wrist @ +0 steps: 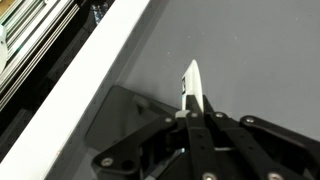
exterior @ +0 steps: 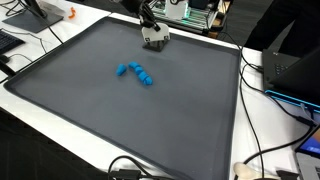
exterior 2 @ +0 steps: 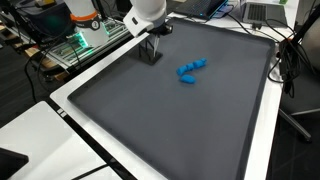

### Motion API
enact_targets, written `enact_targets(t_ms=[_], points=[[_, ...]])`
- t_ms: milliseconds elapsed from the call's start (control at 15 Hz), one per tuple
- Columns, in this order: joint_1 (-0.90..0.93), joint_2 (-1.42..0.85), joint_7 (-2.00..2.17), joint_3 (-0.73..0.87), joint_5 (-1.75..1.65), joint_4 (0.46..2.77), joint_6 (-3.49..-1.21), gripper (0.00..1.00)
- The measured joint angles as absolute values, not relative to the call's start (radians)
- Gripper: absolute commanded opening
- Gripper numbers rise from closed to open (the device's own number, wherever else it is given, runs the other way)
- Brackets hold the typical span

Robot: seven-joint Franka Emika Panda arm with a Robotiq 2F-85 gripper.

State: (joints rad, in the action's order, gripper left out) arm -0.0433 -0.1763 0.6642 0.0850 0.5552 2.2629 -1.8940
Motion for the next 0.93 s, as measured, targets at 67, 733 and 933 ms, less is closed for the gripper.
enact_targets(t_ms=[67, 733, 933], points=[[-0.045, -0.169, 0.664, 0.085, 0.566, 2.278, -1.911, 0.01], [-0.056, -0.114, 0.664, 0.089, 0.682, 2.414, -2.117, 0.01], [-0.059, -0.101, 0.663, 0.089, 0.700, 2.443, -2.161, 0.01]])
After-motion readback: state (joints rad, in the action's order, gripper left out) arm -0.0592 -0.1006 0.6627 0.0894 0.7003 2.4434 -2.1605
